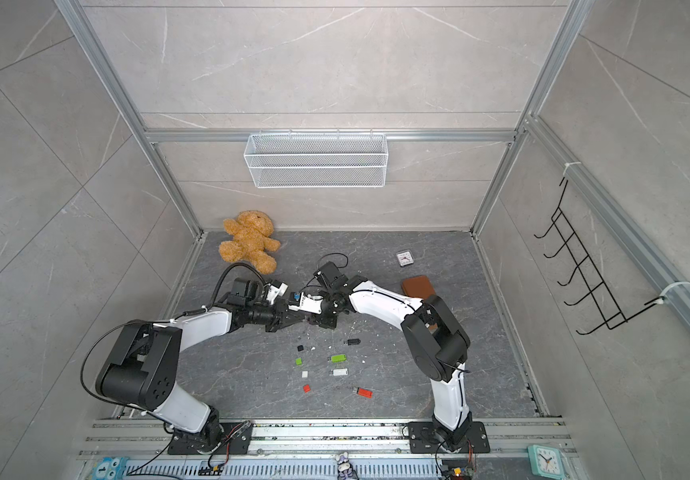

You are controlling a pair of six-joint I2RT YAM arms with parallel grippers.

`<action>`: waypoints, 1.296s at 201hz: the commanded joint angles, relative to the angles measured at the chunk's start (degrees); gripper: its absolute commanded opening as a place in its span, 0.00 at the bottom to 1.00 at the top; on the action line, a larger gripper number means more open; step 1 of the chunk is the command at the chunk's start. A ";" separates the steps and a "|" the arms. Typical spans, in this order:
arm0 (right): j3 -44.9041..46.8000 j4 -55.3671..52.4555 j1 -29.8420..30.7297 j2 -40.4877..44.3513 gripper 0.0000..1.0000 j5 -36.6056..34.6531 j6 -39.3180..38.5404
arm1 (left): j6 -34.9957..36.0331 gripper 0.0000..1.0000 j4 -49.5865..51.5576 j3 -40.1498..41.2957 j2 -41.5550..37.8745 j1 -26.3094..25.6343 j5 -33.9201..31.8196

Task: Close the usb drive cover
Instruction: Close the cover of the USB drive.

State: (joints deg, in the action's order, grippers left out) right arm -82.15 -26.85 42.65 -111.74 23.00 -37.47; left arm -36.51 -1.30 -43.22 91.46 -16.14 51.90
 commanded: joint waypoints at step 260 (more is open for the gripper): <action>-1.87 18.64 1.58 3.68 0.06 3.60 3.67 | 1.80 0.00 1.79 -0.50 1.36 -5.79 3.07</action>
State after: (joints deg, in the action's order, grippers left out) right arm -83.77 -26.37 42.39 -112.84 21.39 -31.62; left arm -36.34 -3.86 -44.36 92.82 -16.58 49.84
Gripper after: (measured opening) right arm 0.184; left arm 0.092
